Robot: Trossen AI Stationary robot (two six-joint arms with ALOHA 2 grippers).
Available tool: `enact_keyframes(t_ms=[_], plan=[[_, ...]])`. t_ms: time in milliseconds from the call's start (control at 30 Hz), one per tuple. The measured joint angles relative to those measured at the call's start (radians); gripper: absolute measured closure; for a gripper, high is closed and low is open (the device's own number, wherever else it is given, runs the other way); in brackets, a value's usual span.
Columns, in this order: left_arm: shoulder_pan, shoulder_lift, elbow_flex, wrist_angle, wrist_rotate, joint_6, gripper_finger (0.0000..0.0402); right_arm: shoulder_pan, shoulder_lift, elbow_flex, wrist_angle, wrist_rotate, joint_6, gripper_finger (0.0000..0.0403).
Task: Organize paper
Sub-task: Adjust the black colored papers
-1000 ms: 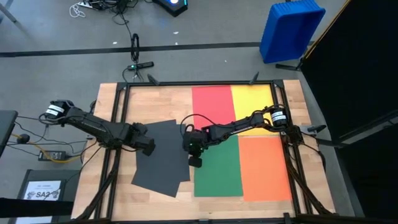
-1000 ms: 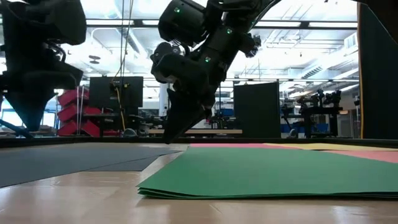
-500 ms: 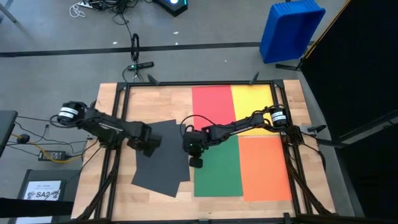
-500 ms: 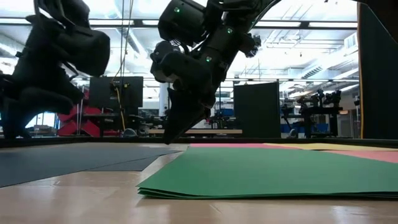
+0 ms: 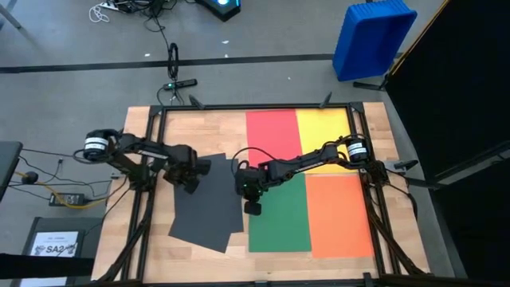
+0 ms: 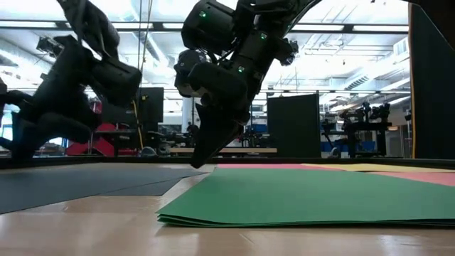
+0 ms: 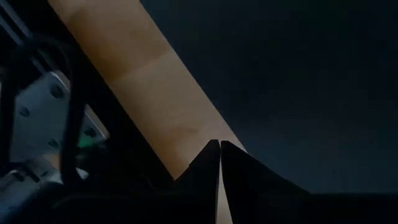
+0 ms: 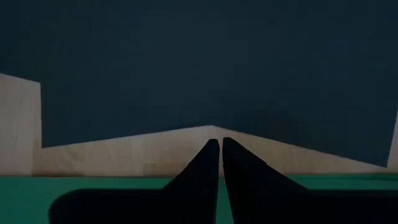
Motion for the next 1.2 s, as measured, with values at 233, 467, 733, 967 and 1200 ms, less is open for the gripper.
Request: enact_keyframes(t_ms=[233,467,733,967,1200], plan=[[0.086,0.045,-0.032,0.074,0.042,0.117,0.0402,-0.028,0.003,0.000,0.001,0.017,-0.016,0.0403],[0.098,0.043,-0.042,0.094,0.057,0.145,0.0401,-0.065,0.006,-0.040,0.021,0.005,-0.018,0.0403],[0.098,0.044,-0.041,0.104,0.059,0.168,0.0402,-0.103,0.019,-0.044,0.064,-0.048,-0.018,0.0403],[0.098,0.044,-0.041,0.105,0.060,0.187,0.0402,-0.125,0.023,-0.045,0.107,-0.039,-0.018,0.0403],[0.098,0.044,-0.042,0.107,0.061,0.203,0.0402,-0.160,0.023,-0.046,0.124,-0.026,-0.018,0.0403]])
